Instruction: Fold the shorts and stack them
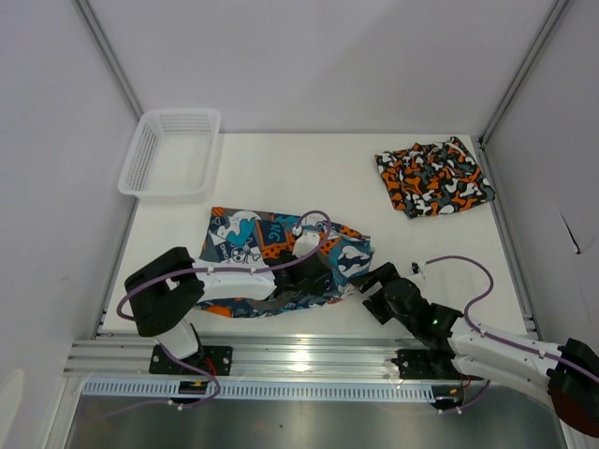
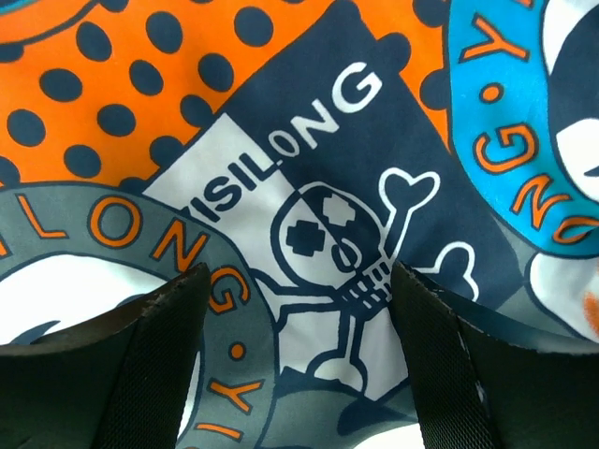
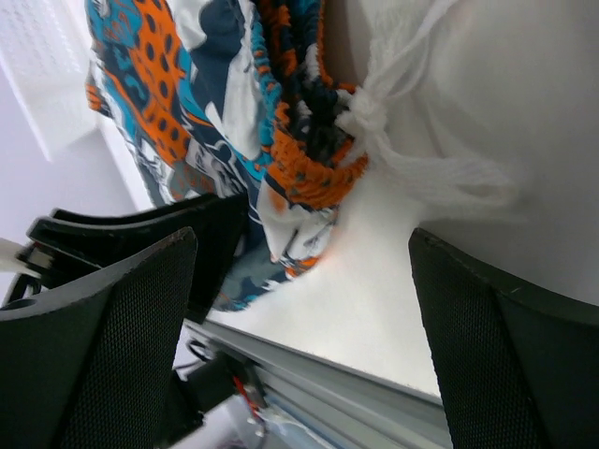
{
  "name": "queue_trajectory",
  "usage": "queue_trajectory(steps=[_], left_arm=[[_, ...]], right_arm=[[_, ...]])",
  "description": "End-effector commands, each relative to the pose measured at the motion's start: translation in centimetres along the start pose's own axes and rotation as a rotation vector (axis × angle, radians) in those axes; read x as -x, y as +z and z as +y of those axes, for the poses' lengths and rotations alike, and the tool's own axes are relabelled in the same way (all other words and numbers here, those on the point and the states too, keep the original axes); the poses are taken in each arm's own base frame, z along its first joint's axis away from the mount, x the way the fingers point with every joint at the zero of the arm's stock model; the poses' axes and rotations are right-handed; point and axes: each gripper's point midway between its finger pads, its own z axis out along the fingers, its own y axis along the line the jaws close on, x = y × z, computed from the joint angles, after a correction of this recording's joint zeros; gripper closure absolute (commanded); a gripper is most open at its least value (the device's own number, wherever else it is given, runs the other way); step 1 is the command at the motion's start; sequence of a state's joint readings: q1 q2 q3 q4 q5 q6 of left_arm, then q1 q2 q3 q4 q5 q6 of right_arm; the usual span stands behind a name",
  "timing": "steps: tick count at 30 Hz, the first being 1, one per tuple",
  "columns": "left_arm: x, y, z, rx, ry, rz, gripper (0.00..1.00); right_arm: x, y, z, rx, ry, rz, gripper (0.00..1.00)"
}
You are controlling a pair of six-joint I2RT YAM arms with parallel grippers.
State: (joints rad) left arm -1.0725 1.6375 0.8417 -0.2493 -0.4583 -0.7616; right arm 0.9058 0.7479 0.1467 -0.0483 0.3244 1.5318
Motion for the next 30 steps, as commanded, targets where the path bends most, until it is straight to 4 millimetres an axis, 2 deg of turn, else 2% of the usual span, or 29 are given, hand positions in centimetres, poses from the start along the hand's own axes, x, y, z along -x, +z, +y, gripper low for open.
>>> queue_trajectory(steps=[1,4,9,17,20,30], left_arm=[[0.1,0.5,-0.7,-0.023,-0.046,0.015,0.2],[-0.1,0.7,-0.9,-0.024,-0.046,0.02,0.19],[-0.4,0.8,-1.0,-0.036,-0.049,0.028,0.2],[-0.3,0.8,-1.2,-0.043,-0.05,0.03,0.2],[-0.3,0.8,-1.3,-0.047,-0.052,0.032,0.2],[-1.1,1.0,-1.5,-0.059,-0.053,0.052,0.2]], right_arm=[[1.4,1.0,1.7,0.074,0.082,-0.101,0.04],[1.3,1.8,0.9,0.045,0.075,-0.11,0.04],[1.1,2.5,0.7,0.044,0.085,-0.114,0.04],[0.7,3.7,-0.7,0.008,0.12,-0.137,0.04],[1.3,3.9,-1.2,0.013,0.14,-0.18,0.04],[1.9,4.6,-0.8,0.041,0.144,-0.233,0.05]])
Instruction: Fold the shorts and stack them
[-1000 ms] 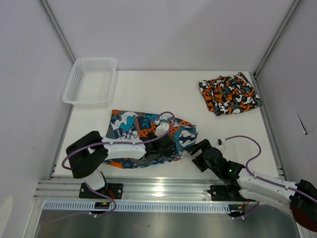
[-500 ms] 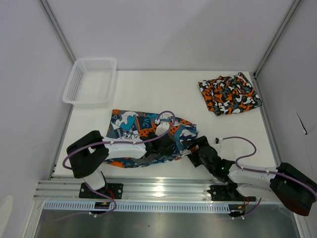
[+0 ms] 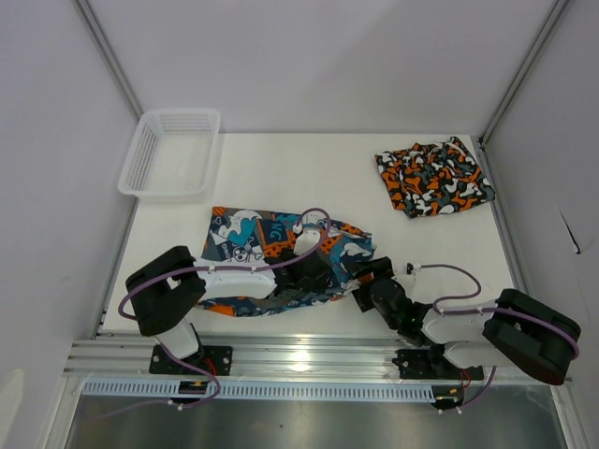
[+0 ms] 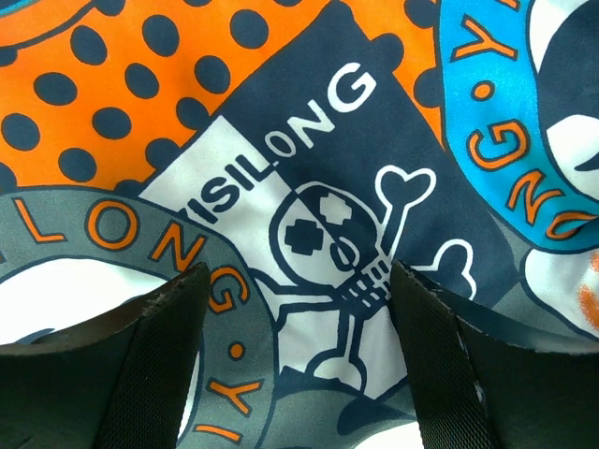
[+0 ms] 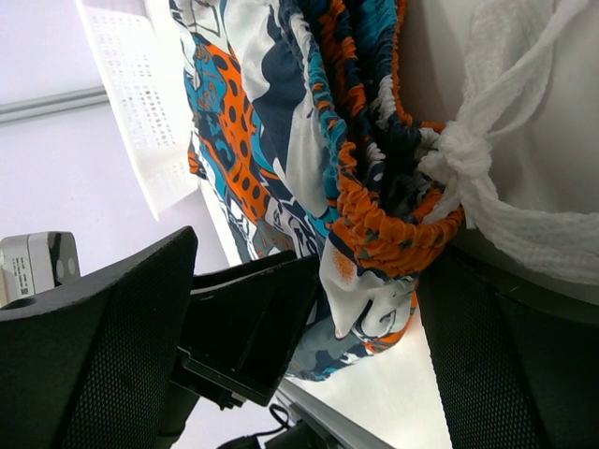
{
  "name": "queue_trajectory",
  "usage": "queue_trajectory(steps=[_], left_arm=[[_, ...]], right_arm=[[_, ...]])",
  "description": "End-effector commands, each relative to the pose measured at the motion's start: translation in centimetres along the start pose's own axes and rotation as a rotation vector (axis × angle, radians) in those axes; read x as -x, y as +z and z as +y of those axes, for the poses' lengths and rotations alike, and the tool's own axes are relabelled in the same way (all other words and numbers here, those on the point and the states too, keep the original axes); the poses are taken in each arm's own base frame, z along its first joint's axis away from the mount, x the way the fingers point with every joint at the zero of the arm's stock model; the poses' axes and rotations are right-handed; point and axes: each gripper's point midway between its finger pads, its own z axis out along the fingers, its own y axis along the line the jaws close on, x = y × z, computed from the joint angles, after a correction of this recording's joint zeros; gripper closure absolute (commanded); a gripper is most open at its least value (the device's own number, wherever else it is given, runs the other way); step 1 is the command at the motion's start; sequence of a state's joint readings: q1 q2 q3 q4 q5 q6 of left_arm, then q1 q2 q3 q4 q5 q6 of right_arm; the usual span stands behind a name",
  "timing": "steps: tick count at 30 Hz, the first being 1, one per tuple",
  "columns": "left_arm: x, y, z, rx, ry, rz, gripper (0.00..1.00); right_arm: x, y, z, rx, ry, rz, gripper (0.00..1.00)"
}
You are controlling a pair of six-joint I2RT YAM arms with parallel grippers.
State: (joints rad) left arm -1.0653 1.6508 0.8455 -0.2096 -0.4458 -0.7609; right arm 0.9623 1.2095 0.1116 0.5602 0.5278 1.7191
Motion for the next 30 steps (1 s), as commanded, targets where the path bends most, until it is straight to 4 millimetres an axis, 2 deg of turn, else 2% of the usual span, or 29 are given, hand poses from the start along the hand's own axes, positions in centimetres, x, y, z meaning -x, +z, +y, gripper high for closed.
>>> queue_trajectory(steps=[1,6,9,13,20,23,26,27,30], left_arm=[[-1.6,0.6,-0.7,-0.033,-0.035,0.065,0.2],[-1.6,0.6,-0.7,-0.033,-0.033,0.065,0.2],[-1.6,0.5,-0.6,-0.032,-0.034,0.066,0.2],[-1.6,0.4,-0.6,-0.029,-0.035,0.065,0.2],[-2.1,0.2,0.2,-0.008,-0.03,0.072,0.2],[-2.7,0.5,0.6,-0.007,-0.033,0.081,0.2],[-3.7,1.0,1.0,0.004,-0.033,0.099,0.2],[-4.0,1.1,1.1,0.003,-0.034,0.103,0.2],[-4.4,1.3,1.3,0.011,-0.033,0.11,0.2]], right_arm=[[1.9,0.4,-3.4,-0.073,-0.067,-0.093,0.05],[2.5,0.4,-5.2,-0.085,-0.04,-0.109,0.05],[2.9,0.5,-5.7,-0.082,-0.041,-0.125,0.05],[3.3,0.5,-6.0,-0.087,-0.075,-0.144,0.06],[5.0,0.7,-6.0,-0.101,-0.112,-0.202,0.1],[6.1,0.8,-5.6,-0.1,-0.13,-0.226,0.15],[6.1,1.1,-4.6,-0.094,-0.156,-0.206,0.23],[6.2,1.0,-5.0,-0.114,-0.184,-0.2,0.28],[6.4,1.0,-4.4,-0.103,-0.2,-0.199,0.4]])
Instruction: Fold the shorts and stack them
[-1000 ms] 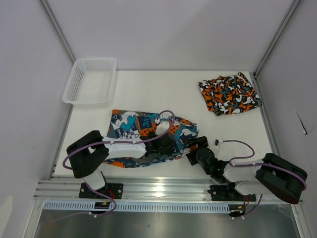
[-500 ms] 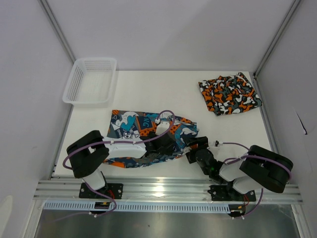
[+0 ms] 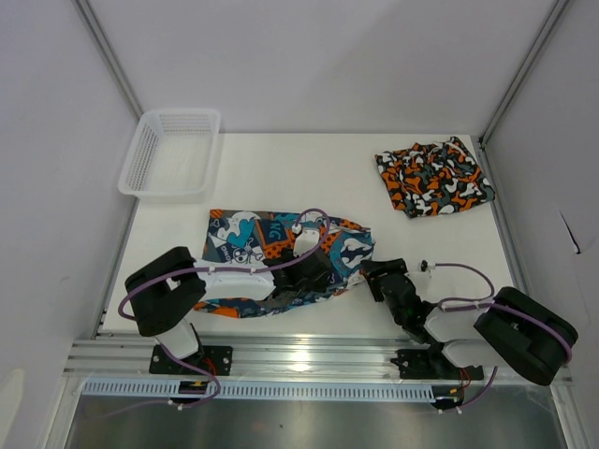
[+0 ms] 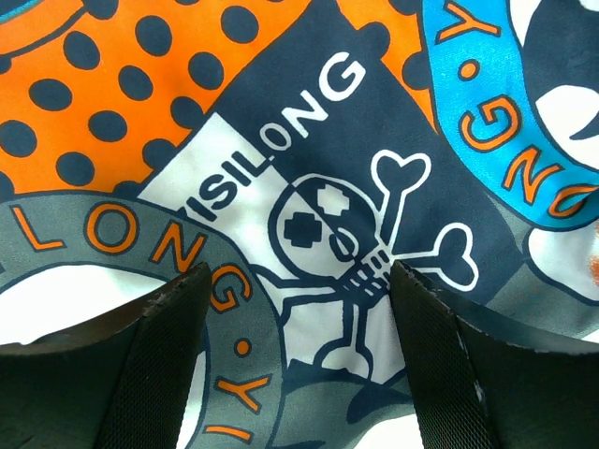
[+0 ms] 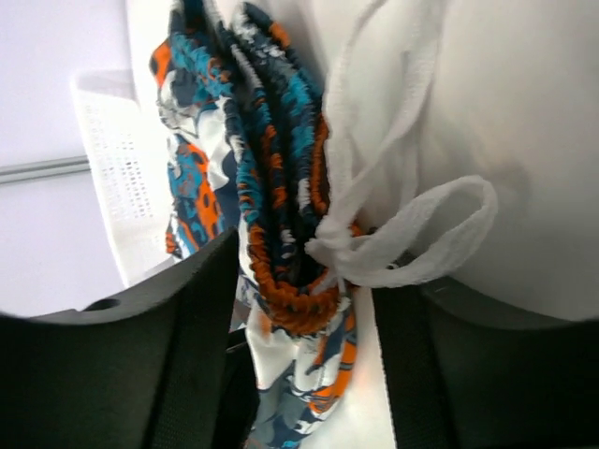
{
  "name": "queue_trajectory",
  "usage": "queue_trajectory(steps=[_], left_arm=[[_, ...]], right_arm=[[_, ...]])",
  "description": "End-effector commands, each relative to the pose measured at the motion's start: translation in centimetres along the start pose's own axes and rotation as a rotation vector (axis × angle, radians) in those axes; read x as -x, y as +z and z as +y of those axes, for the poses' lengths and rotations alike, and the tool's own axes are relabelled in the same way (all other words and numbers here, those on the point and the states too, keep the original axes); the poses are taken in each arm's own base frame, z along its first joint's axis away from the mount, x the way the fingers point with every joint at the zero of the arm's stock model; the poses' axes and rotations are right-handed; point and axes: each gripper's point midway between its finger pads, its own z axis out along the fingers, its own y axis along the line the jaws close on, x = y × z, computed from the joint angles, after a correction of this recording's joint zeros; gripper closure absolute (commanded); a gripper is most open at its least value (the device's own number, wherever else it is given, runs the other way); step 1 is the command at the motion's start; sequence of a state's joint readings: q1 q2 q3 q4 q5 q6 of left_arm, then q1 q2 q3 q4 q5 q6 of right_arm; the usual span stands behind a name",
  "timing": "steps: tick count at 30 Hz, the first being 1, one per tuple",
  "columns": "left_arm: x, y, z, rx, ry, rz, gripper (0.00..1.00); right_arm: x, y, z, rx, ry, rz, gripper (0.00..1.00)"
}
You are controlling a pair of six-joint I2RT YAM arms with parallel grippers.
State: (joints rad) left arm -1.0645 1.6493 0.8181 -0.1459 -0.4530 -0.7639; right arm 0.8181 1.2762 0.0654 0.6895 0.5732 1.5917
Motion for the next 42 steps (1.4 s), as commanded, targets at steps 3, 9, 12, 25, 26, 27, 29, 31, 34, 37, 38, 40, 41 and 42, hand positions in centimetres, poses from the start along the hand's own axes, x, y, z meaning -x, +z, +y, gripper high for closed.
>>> queue_trajectory(steps=[3,9,12,25,26,27,29,31,34,37,38,40,41,42], left_arm=[[-4.5,0.8,1.5,0.026,-0.014,0.138,0.2],[-3.9,0.6,1.5,0.037,0.001,0.125,0.2],[-3.1,0.2,1.6,0.042,0.018,0.102,0.2],[2.2,-6.5,-4.9,-0.066,0.257,-0.198,0.17],[2.5,-6.8,-5.4,-0.078,0.268,-0.228,0.17],[2.0,-7.3,-5.9,-0.097,0.317,-0.247,0.16],[2.5,-7.8,-6.5,-0.112,0.316,-0.302,0.16],[2.1,-8.0,-7.0,-0.144,0.353,-0.318,0.16],[2.3,-8.5,-8.6,-0.232,0.357,-0.357,0.14],[2.3,-8.6,-9.7,-0.279,0.378,-0.371,0.13],[2.1,-8.3,-9.9,-0.283,0.396,-0.374,0.13],[1.9,-7.9,-10.1,-0.287,0.409,-0.374,0.13],[1.9,-7.7,-10.4,-0.294,0.414,-0.386,0.13],[1.8,-7.7,-10.7,-0.309,0.416,-0.388,0.13]], right_arm=[[1.0,-0.4,-3.1,-0.081,-0.166,-0.013,0.53],[0.4,-0.5,-2.5,-0.084,-0.186,0.017,0.87],[0.4,-0.8,-2.5,-0.117,-0.22,0.029,0.95],[-0.4,-3.4,0.0,-0.301,-0.424,0.159,1.0],[-0.4,-3.4,0.6,-0.307,-0.433,0.161,1.0],[-0.5,-3.4,0.5,-0.319,-0.453,0.167,1.0],[-0.6,-3.7,0.7,-0.329,-0.473,0.178,1.0],[-0.8,-3.9,1.5,-0.317,-0.475,0.192,1.0],[-1.1,-4.3,2.1,-0.307,-0.475,0.21,1.0],[-1.2,-4.6,2.8,-0.293,-0.472,0.226,1.0],[-1.3,-4.6,2.9,-0.291,-0.469,0.232,1.0],[-1.8,-4.7,3.2,-0.284,-0.461,0.258,1.0],[-1.8,-4.7,3.2,-0.289,-0.456,0.262,1.0],[-1.9,-4.7,3.4,-0.285,-0.453,0.27,1.0]])
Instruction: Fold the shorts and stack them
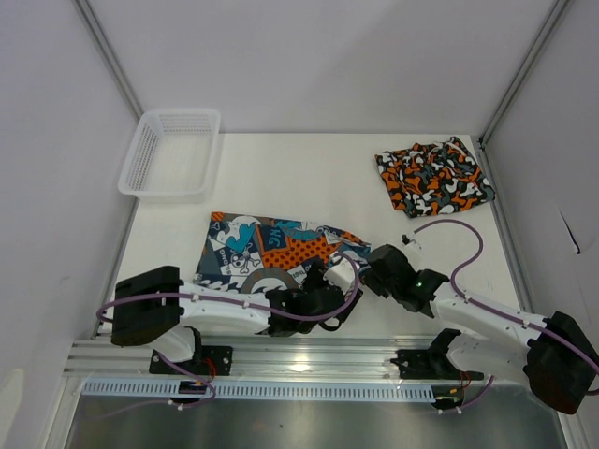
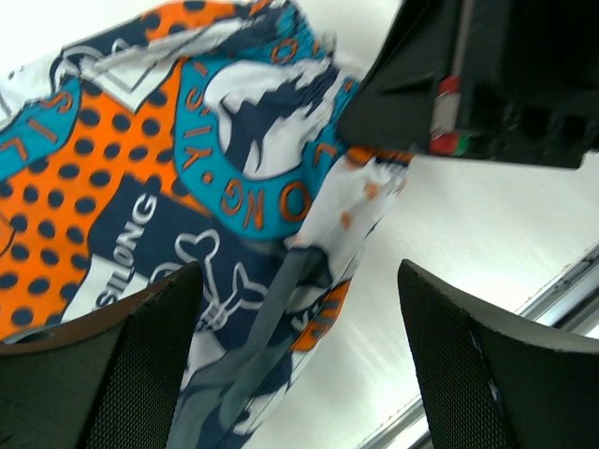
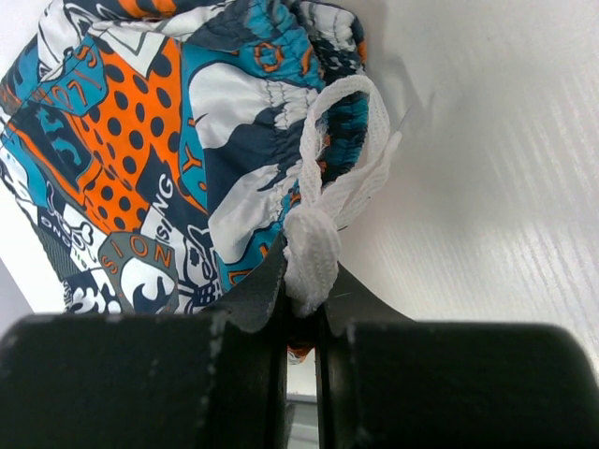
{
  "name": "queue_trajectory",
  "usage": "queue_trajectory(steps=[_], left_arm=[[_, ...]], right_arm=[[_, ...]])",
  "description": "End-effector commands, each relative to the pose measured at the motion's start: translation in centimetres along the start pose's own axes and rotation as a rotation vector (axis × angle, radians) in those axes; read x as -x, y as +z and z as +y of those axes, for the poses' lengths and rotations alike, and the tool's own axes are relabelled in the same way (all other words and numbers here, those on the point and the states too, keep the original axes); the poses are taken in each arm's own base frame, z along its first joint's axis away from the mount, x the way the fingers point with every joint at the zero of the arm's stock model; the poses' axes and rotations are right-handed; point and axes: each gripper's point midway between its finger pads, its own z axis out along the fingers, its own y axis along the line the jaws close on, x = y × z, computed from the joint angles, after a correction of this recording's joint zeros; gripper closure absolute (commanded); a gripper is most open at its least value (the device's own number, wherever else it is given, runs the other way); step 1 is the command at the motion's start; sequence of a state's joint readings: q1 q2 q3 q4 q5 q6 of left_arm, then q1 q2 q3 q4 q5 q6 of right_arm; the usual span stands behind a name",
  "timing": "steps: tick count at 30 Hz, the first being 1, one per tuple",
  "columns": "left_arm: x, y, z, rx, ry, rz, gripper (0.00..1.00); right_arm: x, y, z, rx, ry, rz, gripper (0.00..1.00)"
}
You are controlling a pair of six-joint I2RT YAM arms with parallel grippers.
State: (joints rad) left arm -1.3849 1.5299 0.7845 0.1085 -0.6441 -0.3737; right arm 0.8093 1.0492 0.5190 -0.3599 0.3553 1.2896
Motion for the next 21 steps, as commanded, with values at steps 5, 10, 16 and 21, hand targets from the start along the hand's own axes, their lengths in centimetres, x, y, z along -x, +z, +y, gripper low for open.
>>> queue_trajectory(steps=[5,10,16,21], left_arm=[[1.3,0.9,-3.2,-0.142,0.03,-0.088,0.13],[-0.2,2.2,-4.1,-0.149,0.066,-0.033,0.16],[-2.1,4.2,-3.5,-0.09,0.071,0.025,0.35],[-2.6,5.4,-1.6,-0.024,0.029,0.049,0.69]], right_arm=[[-0.1,-1.0,2.1,0.045,-0.005,0.046,1.0],[-0.2,-1.0,2.3,0.056,-0.001,0.056,1.0],[-0.5,-0.8,2.0,0.047,0.004,0.07,1.0],[-0.6,-0.8,1.8,0.05,0.013,0.079,1.0]])
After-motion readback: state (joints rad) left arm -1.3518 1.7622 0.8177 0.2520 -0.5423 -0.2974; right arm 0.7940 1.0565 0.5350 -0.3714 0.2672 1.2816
